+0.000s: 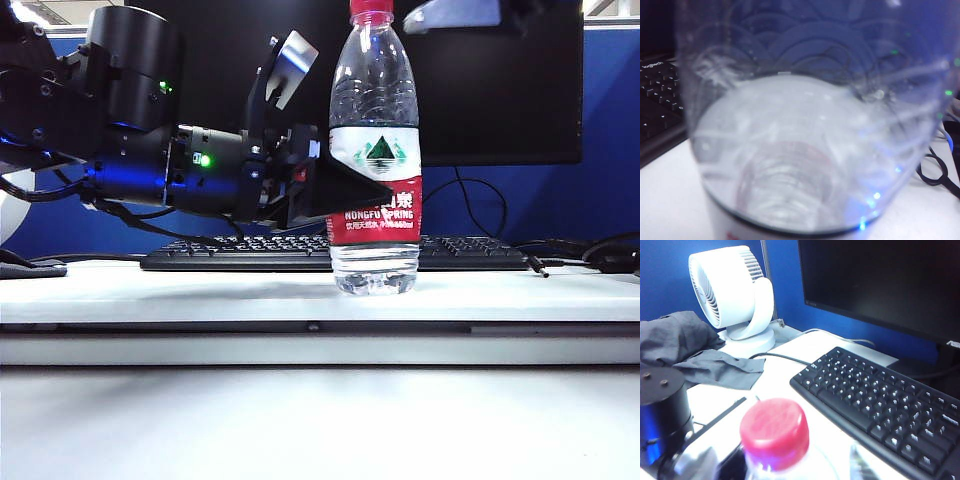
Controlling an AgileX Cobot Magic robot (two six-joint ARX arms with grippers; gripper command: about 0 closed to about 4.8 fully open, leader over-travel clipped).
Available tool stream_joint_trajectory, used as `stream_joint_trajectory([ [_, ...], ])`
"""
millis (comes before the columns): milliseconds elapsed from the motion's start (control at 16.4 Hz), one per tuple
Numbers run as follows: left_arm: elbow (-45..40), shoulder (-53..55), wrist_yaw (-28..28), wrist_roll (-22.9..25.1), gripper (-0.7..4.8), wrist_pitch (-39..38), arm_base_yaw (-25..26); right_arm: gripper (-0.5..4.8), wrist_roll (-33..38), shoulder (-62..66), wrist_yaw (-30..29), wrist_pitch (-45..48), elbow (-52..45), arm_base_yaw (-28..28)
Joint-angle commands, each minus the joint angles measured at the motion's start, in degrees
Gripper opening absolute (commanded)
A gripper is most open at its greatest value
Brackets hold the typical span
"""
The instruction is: Unscrew the cap from the plastic bottle on the table.
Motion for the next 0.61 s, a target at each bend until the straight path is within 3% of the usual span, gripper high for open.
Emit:
stream_joint_trajectory([
  [61,-0.3,0.4,-1.1,0.9,-0.05,-3.9,0.0,3.04,-0.1,1.1,2.6,3.5,0.9,1.6],
  [183,-0.3,0.4,-1.2,0.9,-0.05,-3.9,0.0,3.05,0.1,2.1,2.5,4.7,1.0,1.6],
  [609,-0.3,0.4,-1.3,0.9,-0.05,-3.9,0.0,2.64,0.0,3.8,19.3,6.4,1.1,9.9],
])
